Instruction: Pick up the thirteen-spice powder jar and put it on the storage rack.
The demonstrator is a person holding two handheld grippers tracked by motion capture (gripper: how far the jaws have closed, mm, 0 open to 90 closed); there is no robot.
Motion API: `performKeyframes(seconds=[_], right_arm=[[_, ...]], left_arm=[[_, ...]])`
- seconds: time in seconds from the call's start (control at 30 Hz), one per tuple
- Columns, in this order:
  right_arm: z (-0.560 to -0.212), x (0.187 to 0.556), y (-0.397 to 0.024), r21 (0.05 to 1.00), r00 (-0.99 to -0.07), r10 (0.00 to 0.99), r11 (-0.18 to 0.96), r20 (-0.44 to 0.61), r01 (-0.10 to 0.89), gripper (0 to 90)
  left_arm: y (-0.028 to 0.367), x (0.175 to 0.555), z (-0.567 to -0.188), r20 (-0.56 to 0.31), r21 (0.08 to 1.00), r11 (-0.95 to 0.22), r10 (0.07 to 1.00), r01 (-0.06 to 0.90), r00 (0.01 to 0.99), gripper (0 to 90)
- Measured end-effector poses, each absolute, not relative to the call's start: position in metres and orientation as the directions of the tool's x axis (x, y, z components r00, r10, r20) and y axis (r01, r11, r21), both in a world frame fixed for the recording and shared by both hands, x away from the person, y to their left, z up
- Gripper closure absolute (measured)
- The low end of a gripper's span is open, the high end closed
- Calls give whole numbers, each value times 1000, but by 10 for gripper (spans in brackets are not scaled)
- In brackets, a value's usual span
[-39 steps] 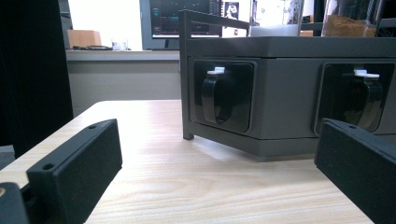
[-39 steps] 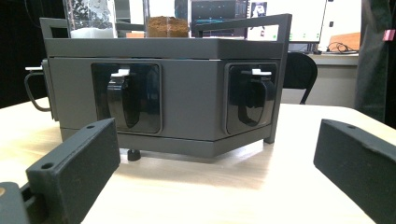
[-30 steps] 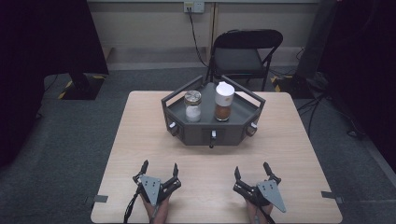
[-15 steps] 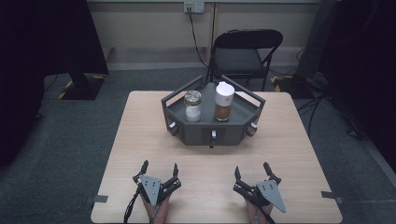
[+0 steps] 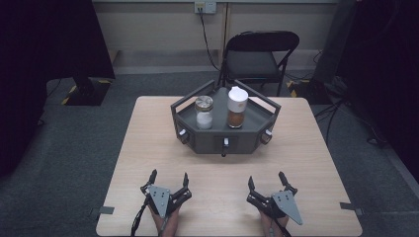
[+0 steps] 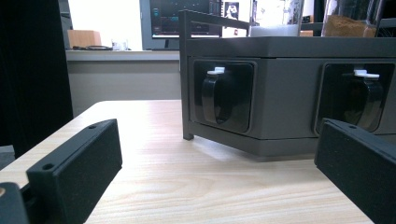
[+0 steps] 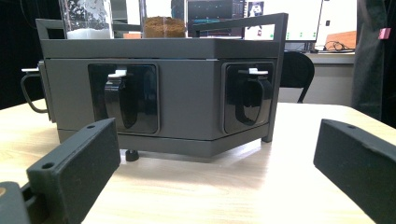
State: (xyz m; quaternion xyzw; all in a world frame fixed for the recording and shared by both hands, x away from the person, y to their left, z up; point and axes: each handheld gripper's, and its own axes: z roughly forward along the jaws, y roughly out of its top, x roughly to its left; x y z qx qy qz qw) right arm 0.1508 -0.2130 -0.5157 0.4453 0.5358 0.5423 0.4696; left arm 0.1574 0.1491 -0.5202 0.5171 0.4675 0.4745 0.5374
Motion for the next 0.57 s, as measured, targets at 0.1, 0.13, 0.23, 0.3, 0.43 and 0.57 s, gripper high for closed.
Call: performKeyframes(seconds=[0.1, 0.13, 0.23, 0.3, 0.43, 0.57], right_arm=[[-516, 151, -213, 999, -162, 987, 15, -20, -32, 0], [-516, 151, -213, 999, -162, 987, 15, -20, -32, 0], [-516, 151, -213, 999, -162, 987, 15, -20, -32, 0], [-516, 151, -213, 999, -162, 987, 15, -20, -32, 0], [-516, 151, -213, 999, -163, 986, 15, -20, -32, 0], [-516, 151, -213, 999, -164, 986, 15, -20, -32, 0]], left_arm=[[149, 157, -520, -12, 1000, 15, 994, -26, 113, 1], [149, 157, -520, -12, 1000, 15, 994, -27, 113, 1], [149, 157, -520, -12, 1000, 15, 994, -26, 113, 1], [149, 157, -520, -12, 1000, 15, 994, -26, 112, 1], [148, 157, -520, -12, 1000, 15, 994, -26, 108, 0], [149, 158, -519, -14, 1000, 16, 994, -20, 110, 0]])
